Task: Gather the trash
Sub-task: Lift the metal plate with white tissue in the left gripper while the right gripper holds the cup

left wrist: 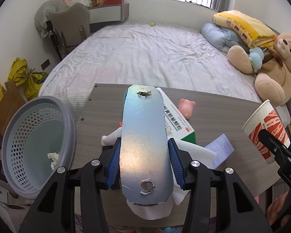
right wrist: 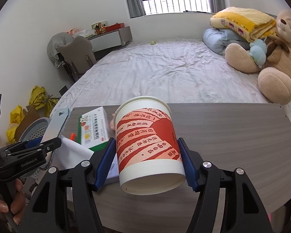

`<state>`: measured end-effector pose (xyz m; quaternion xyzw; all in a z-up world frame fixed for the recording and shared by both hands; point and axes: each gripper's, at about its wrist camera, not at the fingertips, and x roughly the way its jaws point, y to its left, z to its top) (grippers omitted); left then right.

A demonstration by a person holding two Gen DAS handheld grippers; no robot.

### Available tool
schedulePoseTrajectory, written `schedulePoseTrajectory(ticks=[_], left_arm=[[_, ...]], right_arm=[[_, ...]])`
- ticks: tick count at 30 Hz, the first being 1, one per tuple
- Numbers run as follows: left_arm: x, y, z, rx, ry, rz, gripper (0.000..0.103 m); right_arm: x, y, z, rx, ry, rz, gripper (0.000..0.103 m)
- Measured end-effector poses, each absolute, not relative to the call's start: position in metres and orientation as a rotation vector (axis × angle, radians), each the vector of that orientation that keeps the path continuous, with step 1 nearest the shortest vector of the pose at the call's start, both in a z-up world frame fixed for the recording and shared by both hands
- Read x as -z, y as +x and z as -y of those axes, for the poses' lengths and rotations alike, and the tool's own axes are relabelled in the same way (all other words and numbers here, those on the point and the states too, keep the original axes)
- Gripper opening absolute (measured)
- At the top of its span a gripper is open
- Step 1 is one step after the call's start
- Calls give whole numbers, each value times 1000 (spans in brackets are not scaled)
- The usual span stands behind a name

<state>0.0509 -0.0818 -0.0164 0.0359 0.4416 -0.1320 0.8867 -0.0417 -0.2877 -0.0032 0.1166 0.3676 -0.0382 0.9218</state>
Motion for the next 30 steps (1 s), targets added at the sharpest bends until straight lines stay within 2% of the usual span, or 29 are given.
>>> schedulePoseTrajectory(ticks=[19,30], left_arm=[[20,57,8,296,-26,-945,46],[-6,49,-10,282,-26,-879,47]], right_arm=[[4,4,191,-79,158,-814,62],[10,8,185,-109,164,-822,62]])
